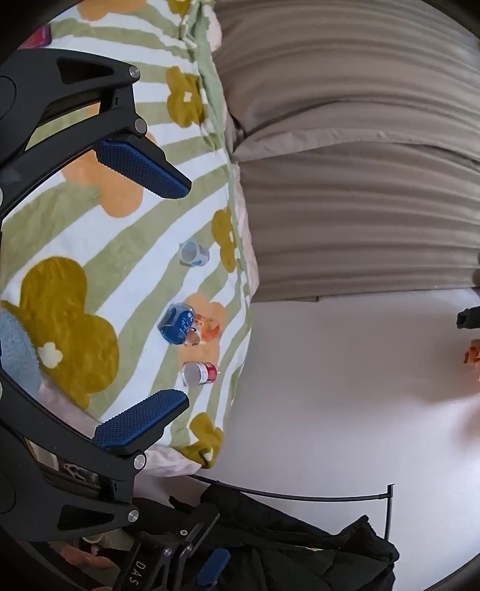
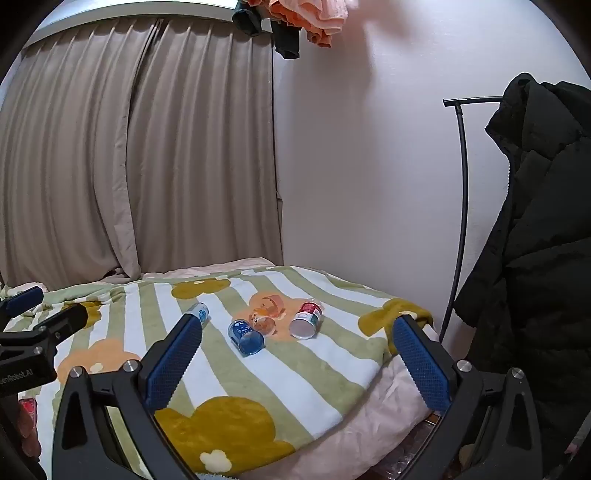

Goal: Flip cup upside down

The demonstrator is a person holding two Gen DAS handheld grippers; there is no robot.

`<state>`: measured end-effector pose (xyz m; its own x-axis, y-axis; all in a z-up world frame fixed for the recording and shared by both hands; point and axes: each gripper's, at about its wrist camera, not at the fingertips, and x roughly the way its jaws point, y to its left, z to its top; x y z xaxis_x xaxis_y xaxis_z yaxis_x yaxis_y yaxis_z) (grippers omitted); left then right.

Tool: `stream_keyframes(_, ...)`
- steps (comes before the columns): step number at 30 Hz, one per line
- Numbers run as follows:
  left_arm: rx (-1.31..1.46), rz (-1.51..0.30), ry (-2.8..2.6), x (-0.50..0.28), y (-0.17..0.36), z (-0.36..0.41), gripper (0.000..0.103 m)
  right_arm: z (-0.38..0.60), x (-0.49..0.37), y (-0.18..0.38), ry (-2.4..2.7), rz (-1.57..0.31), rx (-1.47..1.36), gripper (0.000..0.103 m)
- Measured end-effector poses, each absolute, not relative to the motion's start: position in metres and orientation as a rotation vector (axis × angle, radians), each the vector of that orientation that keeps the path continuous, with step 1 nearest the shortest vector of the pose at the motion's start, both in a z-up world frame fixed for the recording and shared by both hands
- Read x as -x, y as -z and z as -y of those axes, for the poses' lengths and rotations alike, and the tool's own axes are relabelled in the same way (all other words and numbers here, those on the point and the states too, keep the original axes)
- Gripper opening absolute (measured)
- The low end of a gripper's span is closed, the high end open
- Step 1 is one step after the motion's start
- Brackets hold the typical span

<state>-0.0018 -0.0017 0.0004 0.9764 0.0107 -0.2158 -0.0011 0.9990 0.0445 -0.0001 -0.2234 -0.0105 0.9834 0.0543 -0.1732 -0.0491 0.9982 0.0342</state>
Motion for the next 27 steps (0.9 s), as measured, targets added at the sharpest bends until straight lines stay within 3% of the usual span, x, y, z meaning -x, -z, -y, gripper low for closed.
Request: stream_keyframes(27, -0.022, -0.214, 0.004, 0.004, -0.006, -0.001, 0.103, 0.222, 0.001, 0.014, -0.043, -0.171, -0.024, 0.103)
